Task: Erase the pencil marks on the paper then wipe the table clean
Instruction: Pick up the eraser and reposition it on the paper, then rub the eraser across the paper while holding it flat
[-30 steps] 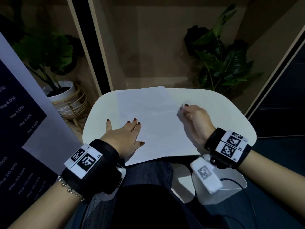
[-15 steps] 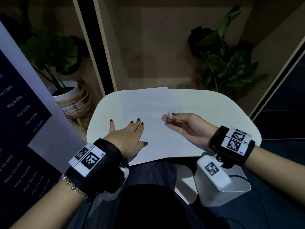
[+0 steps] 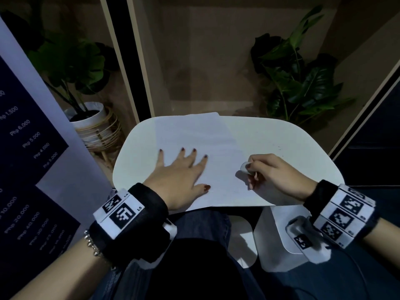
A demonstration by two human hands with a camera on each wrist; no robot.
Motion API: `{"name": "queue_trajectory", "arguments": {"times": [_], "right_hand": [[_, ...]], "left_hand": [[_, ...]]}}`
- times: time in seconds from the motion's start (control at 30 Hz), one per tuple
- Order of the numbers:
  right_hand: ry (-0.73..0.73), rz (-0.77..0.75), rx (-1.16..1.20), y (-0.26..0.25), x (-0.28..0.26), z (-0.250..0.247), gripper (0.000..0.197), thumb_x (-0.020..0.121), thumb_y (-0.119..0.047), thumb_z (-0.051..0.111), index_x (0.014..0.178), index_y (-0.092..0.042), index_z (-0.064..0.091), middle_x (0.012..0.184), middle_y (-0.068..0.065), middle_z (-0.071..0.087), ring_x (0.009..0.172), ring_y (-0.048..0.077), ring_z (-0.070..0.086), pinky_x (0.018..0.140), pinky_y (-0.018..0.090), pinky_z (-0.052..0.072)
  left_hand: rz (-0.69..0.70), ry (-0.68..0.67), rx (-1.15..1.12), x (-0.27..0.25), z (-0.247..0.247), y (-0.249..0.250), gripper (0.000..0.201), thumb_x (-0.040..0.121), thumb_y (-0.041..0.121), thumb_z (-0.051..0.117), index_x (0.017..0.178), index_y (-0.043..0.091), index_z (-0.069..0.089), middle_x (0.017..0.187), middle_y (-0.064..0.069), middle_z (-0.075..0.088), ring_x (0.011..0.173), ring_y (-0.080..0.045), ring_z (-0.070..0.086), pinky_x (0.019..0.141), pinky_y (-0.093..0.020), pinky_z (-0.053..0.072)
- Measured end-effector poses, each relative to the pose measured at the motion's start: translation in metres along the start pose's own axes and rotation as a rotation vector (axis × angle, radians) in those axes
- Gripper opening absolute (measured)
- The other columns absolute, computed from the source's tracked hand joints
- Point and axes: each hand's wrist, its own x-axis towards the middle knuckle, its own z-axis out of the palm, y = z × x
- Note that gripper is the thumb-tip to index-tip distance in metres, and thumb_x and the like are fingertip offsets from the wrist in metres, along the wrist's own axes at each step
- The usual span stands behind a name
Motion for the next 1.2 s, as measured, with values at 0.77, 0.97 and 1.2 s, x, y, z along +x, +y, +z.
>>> {"name": "queue_trajectory", "arguments": {"times": [0.77,0.97,1.2], "right_hand": [[0.046,-0.163,-0.026,0.021,0.001,0.019,0.004,0.091,-0.006,0.069,0.089,-0.007,0.072,0.079,0.012,0.073,0.069,0.017,0.059,0.069,0.025,0.054],[-0.003,-0.146,0.023,0.018,-0.001,0.017,0.007,0.092,0.001,0.065,0.092,0.003,0.072,0.078,0.016,0.072,0.07,0.012,0.062,0.068,0.017,0.051],[-0.051,-0.129,-0.006,0.016,-0.001,0.016,0.009,0.089,0.004,0.065,0.089,0.0,0.074,0.068,0.013,0.057,0.063,0.015,0.045,0.063,0.014,0.047]], "left_hand": [[0.106,0.157,-0.059,0.017,0.043,0.02,0.051,0.105,0.046,0.021,0.154,0.045,0.006,0.164,0.009,-0.004,0.151,-0.015,-0.004,0.119,-0.051,0.008],[0.081,0.162,-0.035,0.017,0.045,0.023,0.052,0.105,0.046,0.017,0.154,0.044,-0.001,0.164,0.008,-0.008,0.151,-0.016,-0.008,0.121,-0.051,0.006],[0.089,0.167,-0.048,0.019,0.044,0.022,0.052,0.105,0.048,0.02,0.154,0.046,0.003,0.164,0.008,-0.004,0.151,-0.016,-0.004,0.12,-0.048,0.012]]}}
